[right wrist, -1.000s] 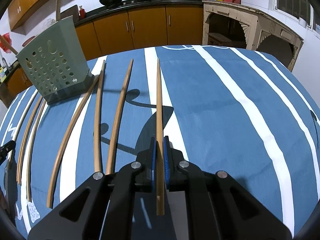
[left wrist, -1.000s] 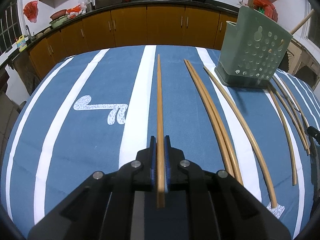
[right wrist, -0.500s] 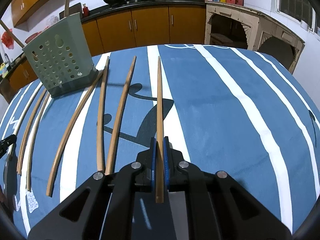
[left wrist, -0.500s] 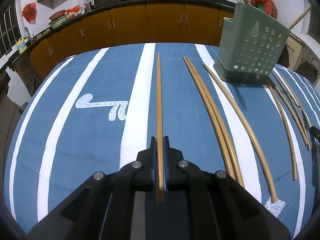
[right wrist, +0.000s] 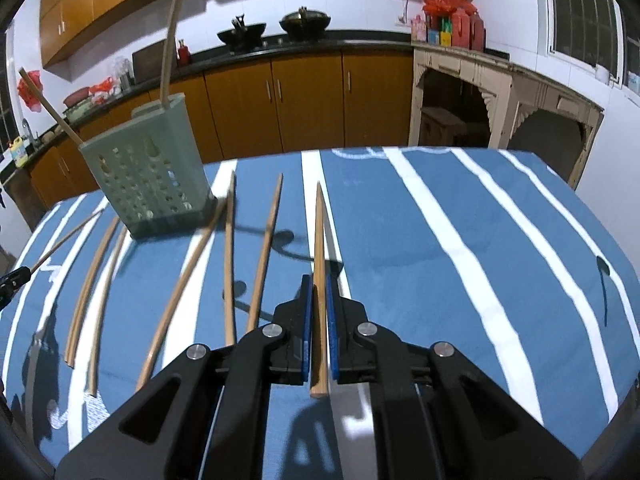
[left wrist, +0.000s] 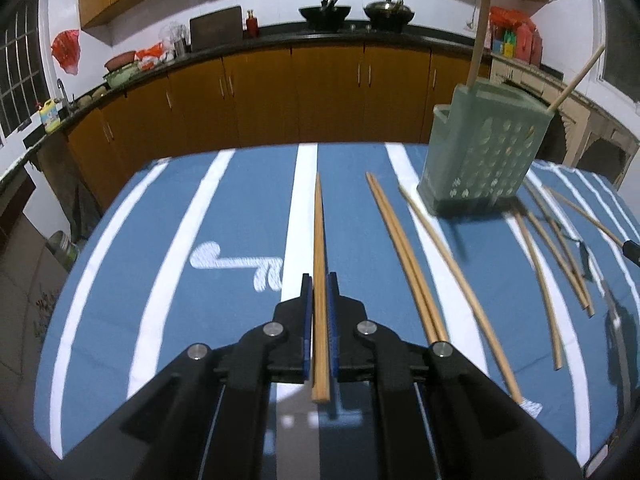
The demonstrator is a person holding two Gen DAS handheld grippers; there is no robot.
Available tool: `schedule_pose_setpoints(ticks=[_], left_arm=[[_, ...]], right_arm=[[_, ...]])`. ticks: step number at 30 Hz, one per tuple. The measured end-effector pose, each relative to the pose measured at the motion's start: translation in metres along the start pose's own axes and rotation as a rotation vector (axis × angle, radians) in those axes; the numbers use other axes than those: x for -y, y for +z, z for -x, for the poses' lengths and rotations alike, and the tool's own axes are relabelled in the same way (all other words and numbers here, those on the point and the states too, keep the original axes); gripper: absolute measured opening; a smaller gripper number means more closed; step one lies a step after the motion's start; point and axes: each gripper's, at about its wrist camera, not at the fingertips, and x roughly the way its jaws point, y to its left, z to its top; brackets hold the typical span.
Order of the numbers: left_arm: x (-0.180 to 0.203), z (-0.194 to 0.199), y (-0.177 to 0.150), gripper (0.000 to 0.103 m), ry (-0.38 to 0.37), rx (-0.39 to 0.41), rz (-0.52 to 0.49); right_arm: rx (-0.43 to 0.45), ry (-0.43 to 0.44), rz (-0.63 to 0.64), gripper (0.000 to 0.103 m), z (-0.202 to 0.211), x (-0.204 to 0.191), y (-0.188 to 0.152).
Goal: Organize utensils
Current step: 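Lift the chopstick in the left tool while the right tool lifts its chopstick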
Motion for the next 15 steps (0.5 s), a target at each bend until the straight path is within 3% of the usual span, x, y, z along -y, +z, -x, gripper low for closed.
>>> schedule_pose_setpoints(ticks=[15], left_arm=[[-0.012, 0.045, 0.027, 0.008, -0.044, 0.118, 0.039]], right_arm=[[0.087, 0.024, -0.006, 0.008, 0.026, 0.0, 0.02]])
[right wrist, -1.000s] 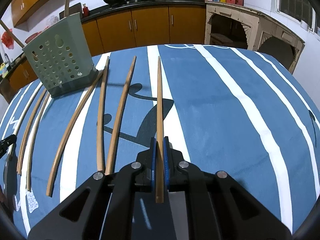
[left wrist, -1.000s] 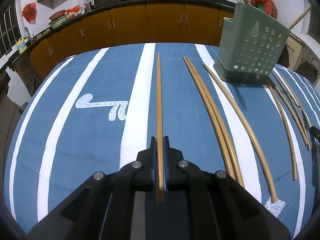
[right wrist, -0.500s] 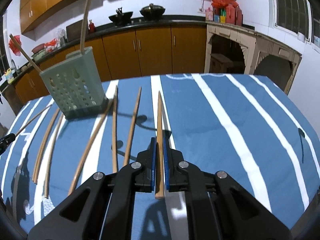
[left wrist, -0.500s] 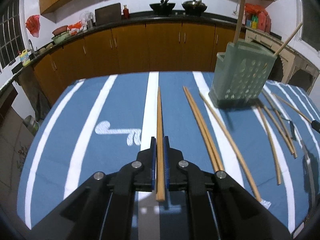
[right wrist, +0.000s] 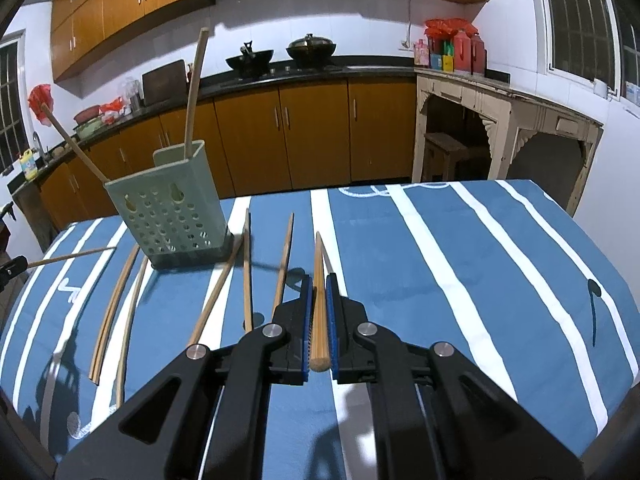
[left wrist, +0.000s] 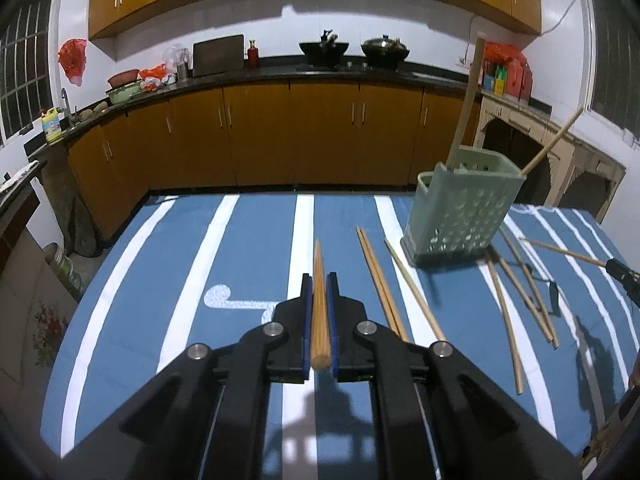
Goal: Organize utensils
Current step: 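Lift the chopstick in the left tool while the right tool lifts its chopstick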
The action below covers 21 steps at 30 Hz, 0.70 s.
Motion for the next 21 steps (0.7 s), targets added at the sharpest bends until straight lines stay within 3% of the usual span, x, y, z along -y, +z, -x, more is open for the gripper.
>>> schedule_pose_setpoints(ticks=[8, 21], left_arm=[[-0.007, 0.021, 0.022, 0.008, -0.013, 0.092, 0.041], [-0.007, 0.045, 0.045, 0.008, -0.053, 0.155, 0.058]], right_arm=[[0.093, 0.028, -0.033, 0.008, 0.016, 0.003, 0.02], [0.159, 0.068, -0.055, 0.007, 0.032, 0.001, 0.049]])
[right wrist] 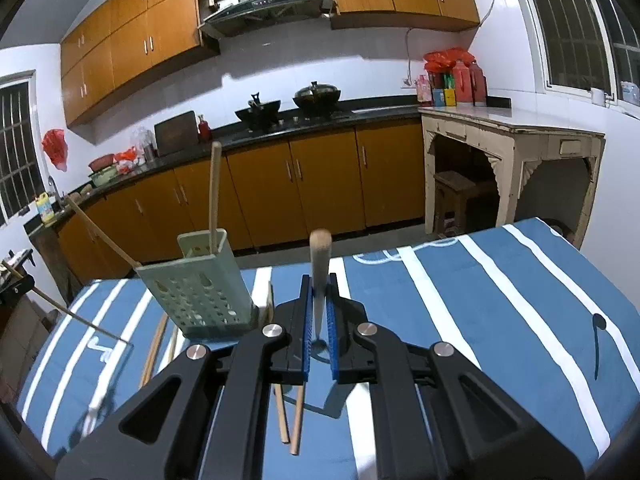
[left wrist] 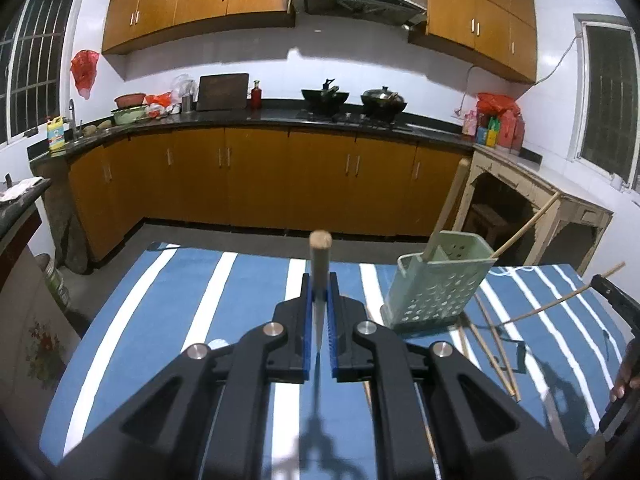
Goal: Organize utensils
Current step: 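Lift the chopstick in the left tool while the right tool lifts its chopstick, then lower both held chopsticks upright into the green caddy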
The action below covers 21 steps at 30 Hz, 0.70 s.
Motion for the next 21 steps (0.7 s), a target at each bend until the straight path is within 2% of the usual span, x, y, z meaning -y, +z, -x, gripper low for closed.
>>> schedule_pose_setpoints(ticks=[7, 14, 21], left_arm=[[0.012, 0.016, 0.016, 0.008, -0.064, 0.023, -0.006], [0.036, 0.035, 0.035, 0.008, -0.166, 0.029, -0.035], [0.071, 0.054, 0.061, 0.008, -0.234, 0.097, -0.085]], right_arm=[[0.046, 0.03, 0.015, 0.007, 0.016, -0.009, 0.018], [0.097, 0.125, 0.017, 0.007, 0.037, -0.027, 0.044], [0.183, 0.212, 0.053, 0.007, 0.052, -0.058, 0.074]])
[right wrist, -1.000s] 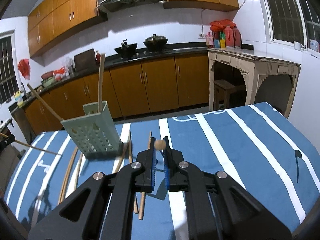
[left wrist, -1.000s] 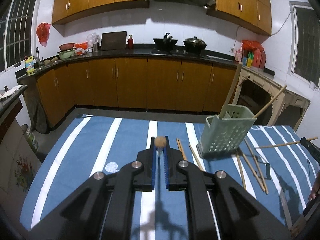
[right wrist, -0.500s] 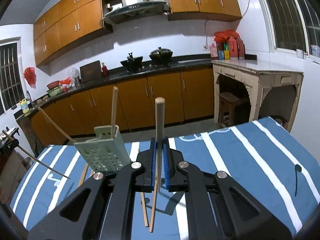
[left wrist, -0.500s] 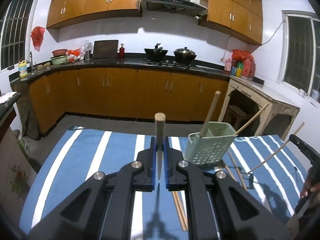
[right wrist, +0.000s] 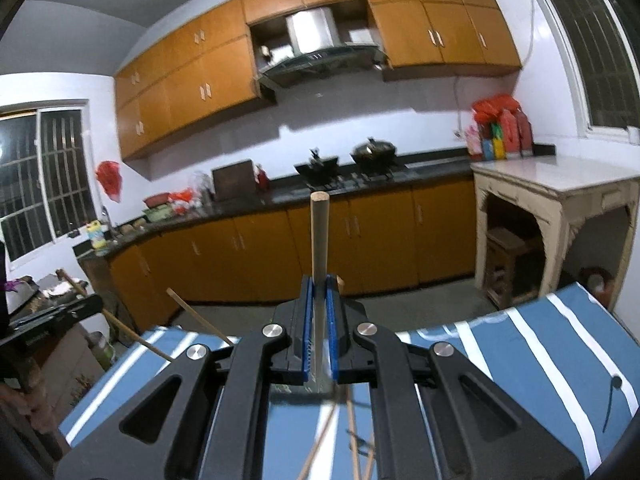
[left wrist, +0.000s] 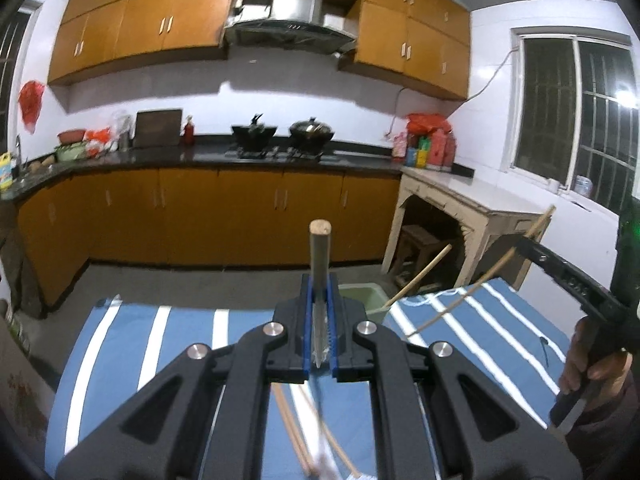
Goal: Organize utensils
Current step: 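Lower both held chopsticks upright into the green caddy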
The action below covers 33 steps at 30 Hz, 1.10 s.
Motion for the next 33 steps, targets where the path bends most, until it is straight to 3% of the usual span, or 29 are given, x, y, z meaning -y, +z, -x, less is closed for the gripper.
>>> schedule_pose_setpoints(ticks=[7, 14, 19, 33], left_arm=[[0.028, -0.017, 0.033, 0.008, -0.008, 0.046, -0.039], [0.038, -0.044, 0.05, 0.008, 0.047, 0.077, -0.049], [0.034, -0.06, 0.05, 0.008, 0.064, 0.087, -0.023], [0.016, -0.105, 0.027, 0.008, 0.087, 0.024, 0.0]], right_arm=[[0.045, 0.006, 0.043, 0.007, -0.021, -0.019, 0.018], [0.059, -0.019, 0.043, 0.007, -0.041, -0.026, 0.019], [0.025, -0.026, 0.031, 0.007, -0.057, -0.024, 0.006], [-0.04, -0.049, 0.037, 0.007, -0.09, -0.025, -0.017]])
